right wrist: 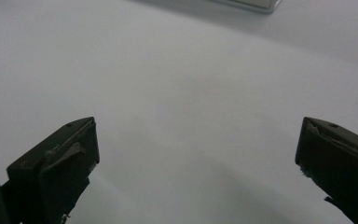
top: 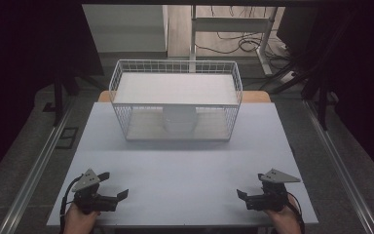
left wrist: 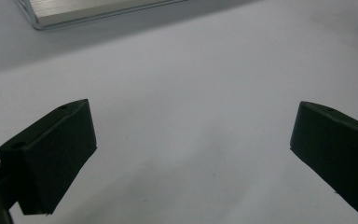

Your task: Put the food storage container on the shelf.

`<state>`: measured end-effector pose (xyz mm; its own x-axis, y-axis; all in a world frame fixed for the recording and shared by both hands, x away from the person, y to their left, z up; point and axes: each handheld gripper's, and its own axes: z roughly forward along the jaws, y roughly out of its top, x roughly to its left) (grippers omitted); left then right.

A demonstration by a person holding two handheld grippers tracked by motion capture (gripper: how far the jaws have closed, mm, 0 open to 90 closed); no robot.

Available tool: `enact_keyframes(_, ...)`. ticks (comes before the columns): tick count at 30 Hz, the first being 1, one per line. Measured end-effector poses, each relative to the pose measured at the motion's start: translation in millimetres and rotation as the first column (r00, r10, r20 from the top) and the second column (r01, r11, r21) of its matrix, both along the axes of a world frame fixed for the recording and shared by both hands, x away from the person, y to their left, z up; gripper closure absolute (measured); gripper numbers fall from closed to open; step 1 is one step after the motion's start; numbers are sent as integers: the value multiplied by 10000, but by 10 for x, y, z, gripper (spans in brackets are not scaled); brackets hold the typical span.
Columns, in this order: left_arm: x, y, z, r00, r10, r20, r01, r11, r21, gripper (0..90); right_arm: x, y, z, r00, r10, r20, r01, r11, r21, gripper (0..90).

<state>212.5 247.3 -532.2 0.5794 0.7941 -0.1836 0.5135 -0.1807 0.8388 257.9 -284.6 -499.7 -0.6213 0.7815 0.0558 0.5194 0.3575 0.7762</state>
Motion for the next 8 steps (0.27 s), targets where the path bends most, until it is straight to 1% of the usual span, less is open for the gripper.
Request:
enact_keyframes(2, 0, 7, -2, 10000, 27, 2, -27, 10000, -65, 0, -12, 2, -28, 9998, -6, -211, 4, 10000, -96, 0)
enact_keyframes(6, 6, 25, -7, 9999, 81, -74, -83, 9997, -245, 0, -13, -1, -91, 9970, 20, -780, -41, 9996, -270, 0)
enact_keyframes(7, 8, 26, -7, 9999, 102, -91, -104, 9996, -261, 0, -13, 0, -95, 9967, -6, -816, -18, 9996, -293, 0)
enact_keyframes(8, 10, 25, -8, 9999, 100, -105, -102, 9996, -258, 0, -15, -2, -93, 9972, -26, -743, 4, 9995, -301, 0)
